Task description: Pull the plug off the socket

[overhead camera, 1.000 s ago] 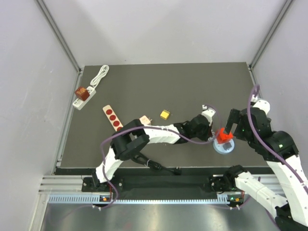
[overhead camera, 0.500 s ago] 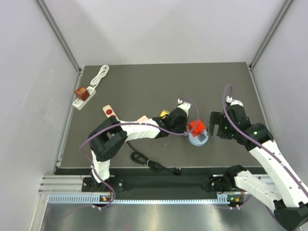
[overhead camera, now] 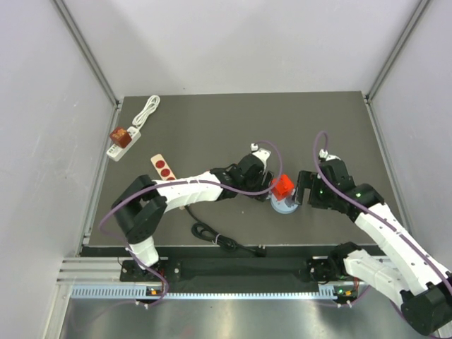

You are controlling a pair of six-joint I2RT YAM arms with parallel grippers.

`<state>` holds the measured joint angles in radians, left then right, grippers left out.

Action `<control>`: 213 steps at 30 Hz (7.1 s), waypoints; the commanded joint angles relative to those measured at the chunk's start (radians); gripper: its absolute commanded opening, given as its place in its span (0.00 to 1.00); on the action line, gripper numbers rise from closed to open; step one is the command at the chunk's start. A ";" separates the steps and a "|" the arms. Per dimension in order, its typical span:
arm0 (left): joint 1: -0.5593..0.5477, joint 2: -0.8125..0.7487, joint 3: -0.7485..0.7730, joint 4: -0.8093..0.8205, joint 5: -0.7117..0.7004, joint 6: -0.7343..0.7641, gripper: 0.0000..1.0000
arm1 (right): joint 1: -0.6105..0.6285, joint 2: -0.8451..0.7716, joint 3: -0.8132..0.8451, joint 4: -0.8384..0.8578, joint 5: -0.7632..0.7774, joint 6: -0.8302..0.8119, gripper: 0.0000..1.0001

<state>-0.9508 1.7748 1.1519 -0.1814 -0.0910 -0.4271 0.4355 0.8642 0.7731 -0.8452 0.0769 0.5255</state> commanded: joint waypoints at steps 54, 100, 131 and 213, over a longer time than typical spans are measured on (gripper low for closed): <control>-0.075 0.479 0.916 -0.837 -0.158 -0.924 0.75 | -0.098 -0.133 -0.330 0.288 0.060 0.281 1.00; 0.037 0.074 0.272 0.068 0.373 -0.257 0.00 | -0.504 -0.183 -0.655 0.863 -0.790 0.120 0.85; -0.016 0.092 0.178 0.356 0.464 -0.242 0.00 | -0.504 -0.208 -0.716 0.784 -0.483 0.237 0.00; 0.376 -0.215 0.204 -0.235 0.273 -0.036 0.83 | -0.506 -0.257 -0.704 0.752 -0.565 0.194 0.00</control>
<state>-0.5697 1.6512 1.4235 -0.5133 -0.0338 -0.4141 -0.0620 0.5842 0.0666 -0.0479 -0.4992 0.7609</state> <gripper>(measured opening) 0.847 0.321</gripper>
